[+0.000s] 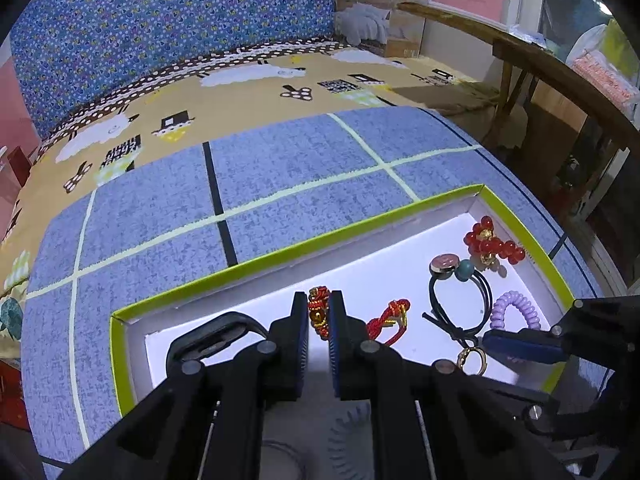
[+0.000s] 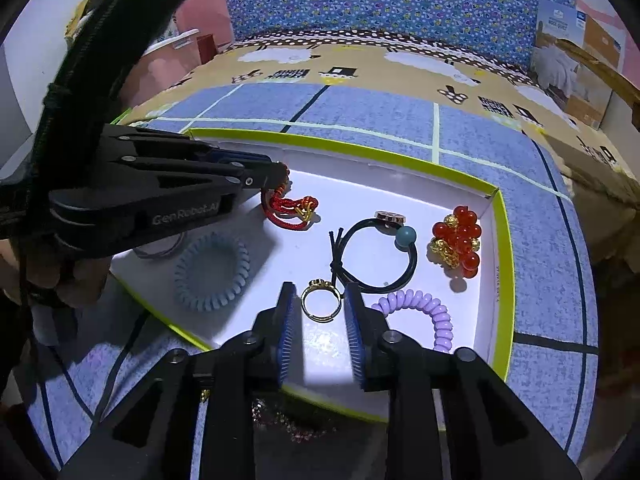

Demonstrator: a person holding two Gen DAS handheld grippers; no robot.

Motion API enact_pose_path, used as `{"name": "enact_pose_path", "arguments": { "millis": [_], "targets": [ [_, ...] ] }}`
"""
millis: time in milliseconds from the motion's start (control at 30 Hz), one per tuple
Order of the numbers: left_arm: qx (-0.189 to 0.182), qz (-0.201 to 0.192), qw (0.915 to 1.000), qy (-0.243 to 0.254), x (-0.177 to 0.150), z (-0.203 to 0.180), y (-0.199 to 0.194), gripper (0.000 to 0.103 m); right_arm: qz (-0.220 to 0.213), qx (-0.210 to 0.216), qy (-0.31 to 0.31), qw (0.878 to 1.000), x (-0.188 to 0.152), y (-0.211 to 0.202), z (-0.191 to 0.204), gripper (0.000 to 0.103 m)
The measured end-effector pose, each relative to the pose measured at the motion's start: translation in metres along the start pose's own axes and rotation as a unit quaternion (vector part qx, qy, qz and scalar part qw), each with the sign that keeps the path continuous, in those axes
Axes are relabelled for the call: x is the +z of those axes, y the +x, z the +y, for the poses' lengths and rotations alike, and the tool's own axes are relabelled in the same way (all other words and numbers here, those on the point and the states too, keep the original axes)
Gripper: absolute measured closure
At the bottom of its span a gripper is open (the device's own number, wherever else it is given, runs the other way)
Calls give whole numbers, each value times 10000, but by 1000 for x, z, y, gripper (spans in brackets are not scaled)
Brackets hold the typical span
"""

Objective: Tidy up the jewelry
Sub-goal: 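Open both tools to drop the red-gold charm and gold ring into the box, then move both tools back toward the gold-black pendant and pink sparkly hair clip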

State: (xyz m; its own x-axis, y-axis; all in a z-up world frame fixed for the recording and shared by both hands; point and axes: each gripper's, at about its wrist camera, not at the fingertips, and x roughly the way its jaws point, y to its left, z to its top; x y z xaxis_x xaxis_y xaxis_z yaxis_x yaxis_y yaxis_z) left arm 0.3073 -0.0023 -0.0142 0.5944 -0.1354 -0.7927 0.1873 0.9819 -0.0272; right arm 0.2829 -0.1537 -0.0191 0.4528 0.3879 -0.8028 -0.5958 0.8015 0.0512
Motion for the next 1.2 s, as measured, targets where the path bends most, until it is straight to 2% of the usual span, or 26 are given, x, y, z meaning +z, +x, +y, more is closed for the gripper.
{"name": "enact_pose_path", "arguments": {
  "millis": [133, 433, 767, 1200],
  "targets": [
    [-10, -20, 10000, -37, 0, 0, -2, 85, -91, 15, 4, 10000, -2, -7, 0, 74],
    [-211, -367, 9986, -319, -10, 8, -39, 85, -476, 1, 138, 9988, -11, -40, 0, 74],
    [-157, -1053, 9941, -206, -62, -11, -110, 85, -951, -28, 383, 9947, -46, -96, 7, 74],
    [-28, -1363, 9897, -441, -117, -31, -164, 85, -1163, 21, 521, 9918, -93, -134, 24, 74]
  ]
}}
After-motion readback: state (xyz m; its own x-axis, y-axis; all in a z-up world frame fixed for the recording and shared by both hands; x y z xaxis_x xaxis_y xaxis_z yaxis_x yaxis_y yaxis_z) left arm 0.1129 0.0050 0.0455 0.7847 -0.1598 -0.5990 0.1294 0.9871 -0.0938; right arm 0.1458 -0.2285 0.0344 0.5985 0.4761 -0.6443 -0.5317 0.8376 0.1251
